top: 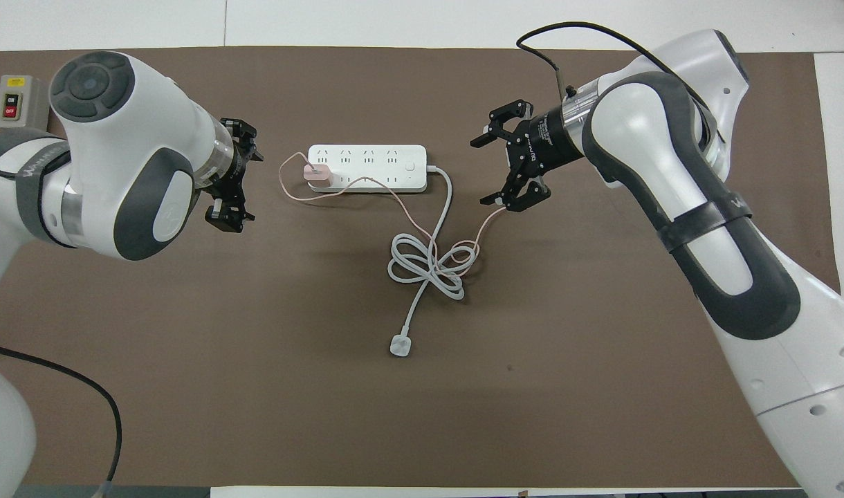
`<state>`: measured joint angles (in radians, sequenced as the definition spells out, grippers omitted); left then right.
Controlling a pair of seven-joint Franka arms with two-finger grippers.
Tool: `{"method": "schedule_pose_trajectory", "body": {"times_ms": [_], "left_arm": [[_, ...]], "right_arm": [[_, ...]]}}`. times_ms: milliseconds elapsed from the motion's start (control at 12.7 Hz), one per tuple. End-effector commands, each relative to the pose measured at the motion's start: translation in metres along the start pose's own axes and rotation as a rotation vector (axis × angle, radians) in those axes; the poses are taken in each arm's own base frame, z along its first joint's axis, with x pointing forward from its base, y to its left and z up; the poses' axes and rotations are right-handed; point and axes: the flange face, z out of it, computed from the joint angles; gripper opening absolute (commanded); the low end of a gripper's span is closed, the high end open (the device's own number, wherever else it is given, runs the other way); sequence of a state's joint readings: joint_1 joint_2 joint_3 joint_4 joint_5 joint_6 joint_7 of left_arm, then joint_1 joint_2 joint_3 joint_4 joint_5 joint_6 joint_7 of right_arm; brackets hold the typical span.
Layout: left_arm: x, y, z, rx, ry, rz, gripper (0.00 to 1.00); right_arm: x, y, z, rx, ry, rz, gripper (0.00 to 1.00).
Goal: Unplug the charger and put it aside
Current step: 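Reach the left gripper to the pink charger while the right gripper reaches the strip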
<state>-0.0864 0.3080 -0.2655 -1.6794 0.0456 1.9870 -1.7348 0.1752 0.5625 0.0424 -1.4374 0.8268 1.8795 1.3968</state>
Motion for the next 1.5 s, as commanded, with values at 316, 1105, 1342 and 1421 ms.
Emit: {"method": "schedule_pose_trajectory", "body": {"times_ms": [316,1105,1342,1421], "left_arm": [[-0.007,0.052,0.036,0.026,-0.007,-0.112,0.99],[-0.053,0.048,0.092,-0.033,0.024,-0.160,0.99],[-0.054,0.040,0.099,-0.031,0.026,-0.163,0.94],[-0.055,0.039,0.099,-0.032,0.026,-0.169,0.94]], "right_arm": [[0.010,-0.056,0.079,0.033,-0.159,0.068,1.00],[0.012,-0.077,0.160,0.075,-0.182,0.034,1.00],[0.014,-0.076,0.160,0.070,-0.171,0.007,1.00],[0.017,-0.076,0.162,0.065,-0.169,0.000,1.00]]}}
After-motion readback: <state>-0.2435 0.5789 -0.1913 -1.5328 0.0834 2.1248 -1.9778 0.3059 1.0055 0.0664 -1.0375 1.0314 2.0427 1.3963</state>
